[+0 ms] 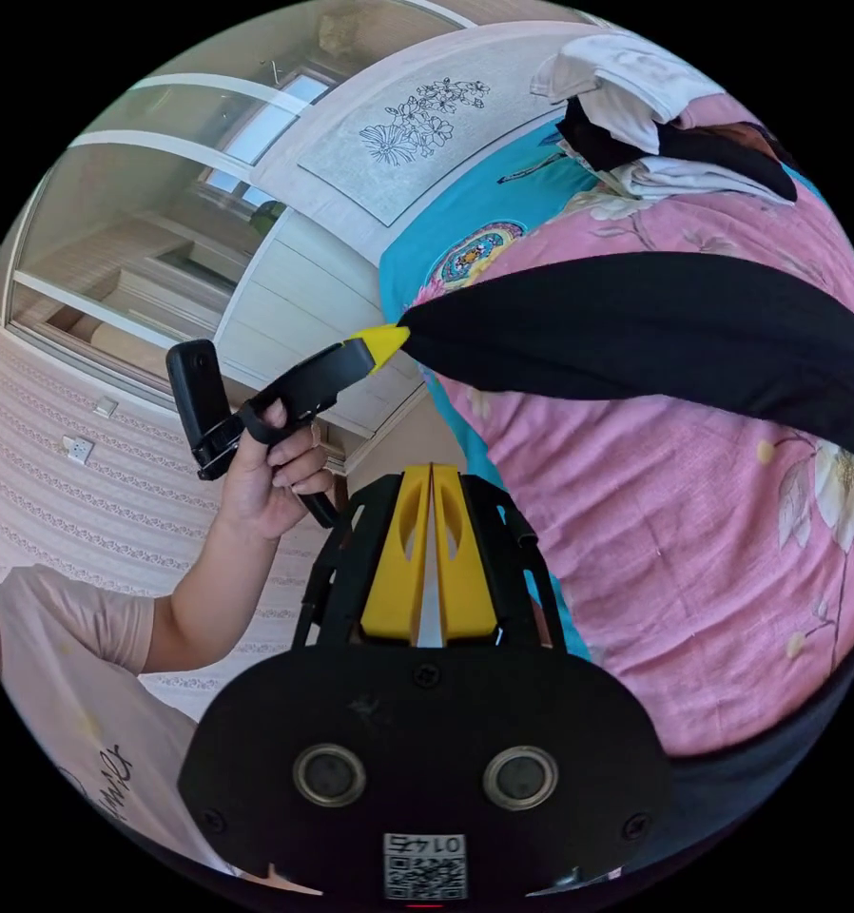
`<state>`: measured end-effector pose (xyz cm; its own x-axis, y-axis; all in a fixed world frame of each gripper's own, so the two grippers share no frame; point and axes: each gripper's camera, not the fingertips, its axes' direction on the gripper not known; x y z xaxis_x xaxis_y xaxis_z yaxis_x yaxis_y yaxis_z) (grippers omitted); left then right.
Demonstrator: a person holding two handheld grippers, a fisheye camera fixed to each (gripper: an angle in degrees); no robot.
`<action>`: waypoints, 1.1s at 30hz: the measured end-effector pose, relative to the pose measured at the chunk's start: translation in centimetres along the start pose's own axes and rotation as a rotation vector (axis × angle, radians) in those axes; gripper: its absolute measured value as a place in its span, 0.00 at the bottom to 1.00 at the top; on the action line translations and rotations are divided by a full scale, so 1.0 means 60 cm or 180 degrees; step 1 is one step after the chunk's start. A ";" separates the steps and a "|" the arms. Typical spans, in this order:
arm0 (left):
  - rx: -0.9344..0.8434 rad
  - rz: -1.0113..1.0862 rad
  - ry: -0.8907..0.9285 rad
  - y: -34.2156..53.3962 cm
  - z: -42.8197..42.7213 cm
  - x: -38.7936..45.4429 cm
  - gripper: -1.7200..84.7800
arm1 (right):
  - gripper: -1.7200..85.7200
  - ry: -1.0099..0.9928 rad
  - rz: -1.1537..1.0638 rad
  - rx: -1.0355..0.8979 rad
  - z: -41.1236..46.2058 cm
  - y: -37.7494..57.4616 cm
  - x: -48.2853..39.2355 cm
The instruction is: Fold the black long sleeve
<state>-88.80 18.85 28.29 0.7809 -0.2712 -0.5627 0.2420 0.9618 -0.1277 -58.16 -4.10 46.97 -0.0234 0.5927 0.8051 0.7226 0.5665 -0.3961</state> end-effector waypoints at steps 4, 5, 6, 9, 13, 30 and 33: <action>-0.0174 -0.0036 -0.0321 -0.053 0.022 -0.039 0.01 | 0.02 0.0052 -0.0125 -0.0014 0.000 -0.041 -0.021; -0.0285 -0.0116 -0.0384 -0.068 0.039 -0.056 0.01 | 0.02 0.0123 -0.0152 -0.0037 -0.004 -0.049 -0.022; -0.0359 -0.0173 -0.0391 -0.075 0.048 -0.065 0.01 | 0.02 0.0166 -0.0154 -0.0049 -0.006 -0.053 -0.022; -0.0623 -0.0370 -0.0470 -0.095 0.081 -0.102 0.01 | 0.02 0.0345 -0.0073 -0.0109 -0.026 -0.071 -0.007; -0.0586 -0.0432 -0.0449 -0.086 0.065 -0.111 0.03 | 0.03 0.0738 -0.0078 -0.0058 -0.089 -0.109 0.018; -0.0589 -0.0523 -0.0222 -0.079 0.133 -0.113 0.03 | 0.04 0.2213 0.0805 -0.0280 -0.176 -0.275 0.114; -0.0581 -0.0518 -0.0165 -0.084 0.137 -0.112 0.01 | 0.02 0.2189 0.0742 -0.0330 -0.190 -0.276 0.102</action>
<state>-90.52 15.54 39.44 0.7698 -0.4200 -0.4806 0.2626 0.8947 -0.3614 -62.41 -16.39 63.49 0.5533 0.1788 0.8136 0.7182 0.3923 -0.5747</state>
